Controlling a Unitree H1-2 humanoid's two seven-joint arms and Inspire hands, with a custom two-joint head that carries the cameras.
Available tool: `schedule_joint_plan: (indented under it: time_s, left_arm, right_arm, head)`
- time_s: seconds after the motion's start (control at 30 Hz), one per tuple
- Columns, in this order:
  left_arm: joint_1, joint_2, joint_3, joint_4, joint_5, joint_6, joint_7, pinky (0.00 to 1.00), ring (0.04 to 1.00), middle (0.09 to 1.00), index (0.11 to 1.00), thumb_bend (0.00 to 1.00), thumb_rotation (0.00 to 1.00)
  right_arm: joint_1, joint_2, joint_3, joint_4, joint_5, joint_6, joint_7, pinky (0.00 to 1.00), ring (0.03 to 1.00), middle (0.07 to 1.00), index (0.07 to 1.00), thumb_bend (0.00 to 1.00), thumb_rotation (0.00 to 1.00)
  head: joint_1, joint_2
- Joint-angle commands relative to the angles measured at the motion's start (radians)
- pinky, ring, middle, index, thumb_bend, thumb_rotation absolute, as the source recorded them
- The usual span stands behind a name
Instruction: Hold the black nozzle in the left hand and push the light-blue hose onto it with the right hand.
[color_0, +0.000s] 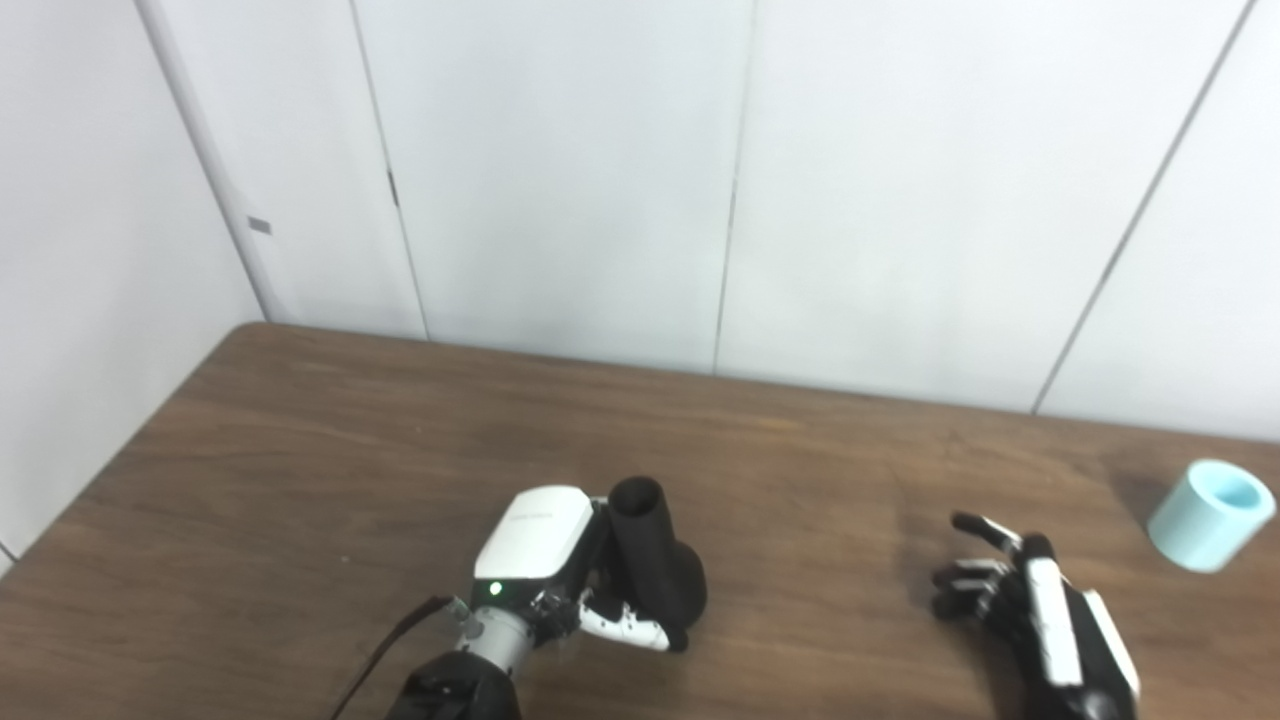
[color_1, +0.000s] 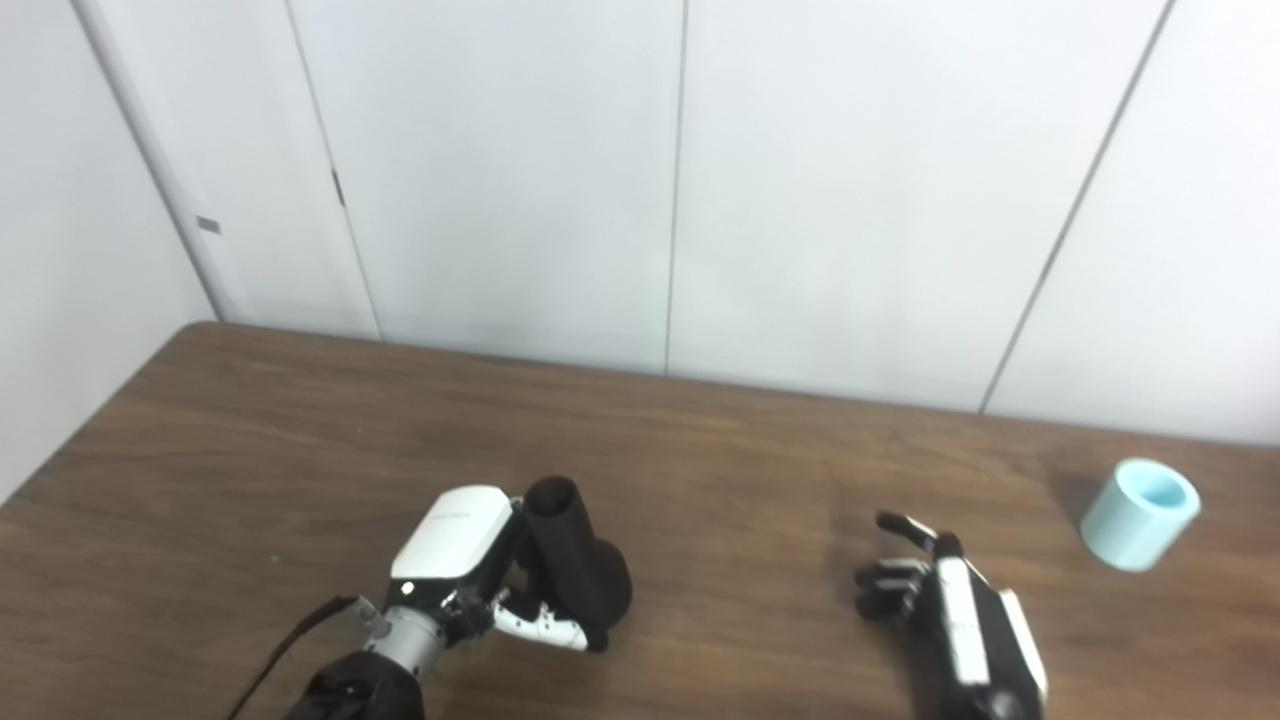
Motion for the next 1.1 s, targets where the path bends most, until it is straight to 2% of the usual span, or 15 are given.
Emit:
schedule_joint_plan:
  time_s: [0.0, 0.2, 0.5, 0.8, 0.93, 1.07]
  left_arm:
    - [0.010, -0.015, -0.019, 0.004, 0.002, -0.058, 0.012, 0.45, 0.539, 0.456, 0.500, 0.52, 0.00]
    - [0.042, -0.041, -0.040, 0.012, 0.008, -0.122, 0.038, 0.48, 0.556, 0.480, 0.488, 0.52, 0.00]
    - [0.037, -0.050, -0.068, 0.033, 0.047, -0.159, 0.025, 0.48, 0.563, 0.485, 0.486, 0.52, 0.00]
    - [0.032, -0.029, -0.042, 0.037, 0.032, -0.181, 0.001, 0.41, 0.535, 0.474, 0.490, 0.53, 0.00]
    - [0.026, -0.019, -0.032, 0.038, 0.029, -0.175, -0.026, 0.42, 0.551, 0.480, 0.488, 0.52, 0.00]
    - [0.024, -0.004, -0.023, 0.040, 0.019, -0.198, -0.033, 0.43, 0.549, 0.481, 0.488, 0.52, 0.00]
  right_arm:
    - [-0.004, -0.001, 0.015, -0.019, -0.018, -0.001, 0.003, 0.44, 0.447, 0.496, 0.737, 0.42, 1.00]
    - [-0.008, 0.006, 0.036, -0.031, -0.054, -0.005, -0.010, 0.41, 0.435, 0.487, 0.722, 0.41, 1.00]
    - [-0.014, 0.018, 0.051, -0.051, -0.063, 0.029, -0.018, 0.40, 0.429, 0.486, 0.716, 0.41, 1.00]
    - [-0.012, 0.036, 0.071, -0.079, -0.092, 0.035, -0.019, 0.42, 0.450, 0.496, 0.724, 0.45, 1.00]
    - [-0.027, 0.053, 0.062, -0.108, -0.071, 0.065, -0.023, 0.42, 0.458, 0.505, 0.723, 0.45, 1.00]
    - [-0.038, 0.051, 0.052, -0.173, -0.060, 0.103, -0.020, 0.42, 0.469, 0.522, 0.732, 0.44, 1.00]
  head:
    - [-0.009, 0.008]
    - [-0.044, 0.033]
    - [-0.104, 0.066]
    - [-0.171, 0.089]
    - [-0.209, 0.091]
    - [-0.252, 0.093]
